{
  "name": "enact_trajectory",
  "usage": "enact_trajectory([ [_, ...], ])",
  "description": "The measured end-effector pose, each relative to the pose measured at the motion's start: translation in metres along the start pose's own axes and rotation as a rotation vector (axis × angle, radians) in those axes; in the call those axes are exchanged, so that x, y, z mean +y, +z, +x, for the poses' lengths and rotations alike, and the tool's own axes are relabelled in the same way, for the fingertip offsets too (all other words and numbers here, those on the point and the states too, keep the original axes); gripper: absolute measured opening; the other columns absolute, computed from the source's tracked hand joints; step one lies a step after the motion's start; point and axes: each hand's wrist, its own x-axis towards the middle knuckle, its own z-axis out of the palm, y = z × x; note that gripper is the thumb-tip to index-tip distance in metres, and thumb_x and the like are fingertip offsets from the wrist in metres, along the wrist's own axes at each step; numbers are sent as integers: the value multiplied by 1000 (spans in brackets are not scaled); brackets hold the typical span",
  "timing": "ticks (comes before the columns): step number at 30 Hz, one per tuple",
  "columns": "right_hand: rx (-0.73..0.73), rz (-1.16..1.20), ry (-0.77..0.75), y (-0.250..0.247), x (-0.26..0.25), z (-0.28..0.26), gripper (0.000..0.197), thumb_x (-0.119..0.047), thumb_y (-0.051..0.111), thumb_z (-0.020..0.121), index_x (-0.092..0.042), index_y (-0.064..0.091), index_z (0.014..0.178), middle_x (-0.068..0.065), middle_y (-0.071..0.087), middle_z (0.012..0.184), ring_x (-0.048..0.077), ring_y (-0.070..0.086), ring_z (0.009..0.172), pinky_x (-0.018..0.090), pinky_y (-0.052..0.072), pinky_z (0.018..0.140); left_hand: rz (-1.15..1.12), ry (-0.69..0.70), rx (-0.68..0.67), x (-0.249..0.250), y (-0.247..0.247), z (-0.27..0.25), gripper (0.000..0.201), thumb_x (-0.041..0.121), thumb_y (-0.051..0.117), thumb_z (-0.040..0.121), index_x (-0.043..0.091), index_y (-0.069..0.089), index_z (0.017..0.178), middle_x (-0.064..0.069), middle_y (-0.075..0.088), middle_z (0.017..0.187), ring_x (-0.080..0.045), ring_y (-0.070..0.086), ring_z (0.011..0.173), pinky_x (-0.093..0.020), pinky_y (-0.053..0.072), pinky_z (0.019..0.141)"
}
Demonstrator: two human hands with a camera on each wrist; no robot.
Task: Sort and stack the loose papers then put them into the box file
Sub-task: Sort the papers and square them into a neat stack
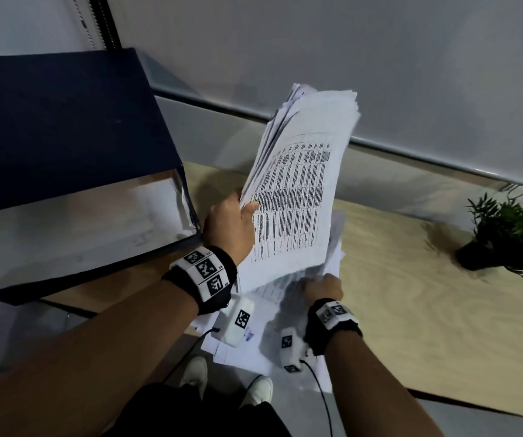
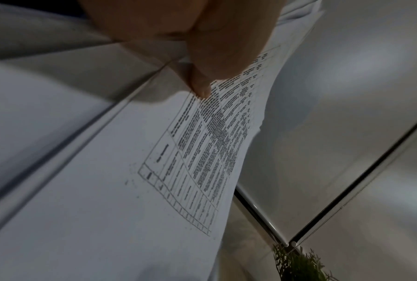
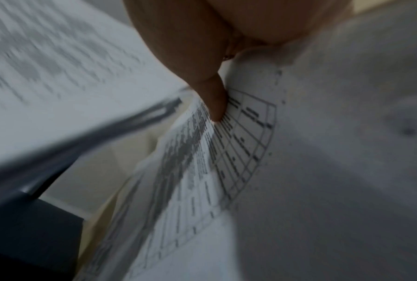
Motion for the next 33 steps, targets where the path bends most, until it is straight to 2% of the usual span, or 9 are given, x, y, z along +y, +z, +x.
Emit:
enact_trajectory([
  [4,209,15,-133,-58,5,7,19,-5,56,84,4,63,100,31,65,106,47,60,102,43,47,79,20,-106,-70,-16,9,-12,23,25,58,96,7,63,109,-14,71,107,-35,65,100,-36,50,86],
  [15,635,101,-425,-216,-48,-9,21,-18,61,82,0,63,92,23,67,91,36,65,84,38,52,72,177,-431,-349,-68,39,-25,34,19,56,97,-2,57,124,-18,67,110,-27,62,95,-22,34,71],
  [17,589,227,-479,-227,-55,-8,19,-15,68,79,1,66,88,15,68,83,24,65,70,22,51,59,191,-433,-375,-75,38,-26,41,19,60,95,-1,53,130,-12,64,97,-21,55,82,-21,33,65],
  [20,432,369,-424,-220,-59,-3,24,-11,74,78,-4,67,101,5,69,88,17,67,72,11,48,50,200,-459,-444,-92,45,-27,46,25,64,92,-6,54,125,-20,66,114,-32,63,103,-28,46,79],
  [25,106,345,-329,-155,-34,15,24,1,73,78,-3,63,99,14,71,88,20,65,67,27,54,62,-101,-514,-347,-109,39,-29,14,6,55,94,1,64,104,-13,64,101,-30,61,102,-31,43,82],
  [27,-26,266,-324,-128,-21,24,23,3,72,79,-5,61,97,17,71,87,19,65,61,24,54,53,-179,-575,-295,-111,33,-29,20,22,50,97,10,65,91,-14,65,97,-27,61,97,-32,45,85],
  [29,-111,187,-331,-106,-17,32,23,1,72,78,-7,60,96,17,72,88,19,65,61,22,52,51,-186,-634,-269,-113,30,-26,51,54,41,92,14,65,113,-10,62,127,-25,57,119,-38,41,106],
  [31,-146,102,-353,-88,-22,41,27,0,72,75,-9,61,98,14,73,90,23,68,71,28,55,64,-226,-682,-319,-107,32,-24,62,57,37,95,13,53,135,-1,46,147,-19,42,135,-36,29,116],
  [33,-169,100,-332,-70,-29,46,33,-1,71,74,-9,61,105,11,73,91,27,70,80,37,58,73,-170,-686,-381,-106,38,-23,40,47,40,99,13,57,112,2,47,133,-12,43,124,-24,31,103],
])
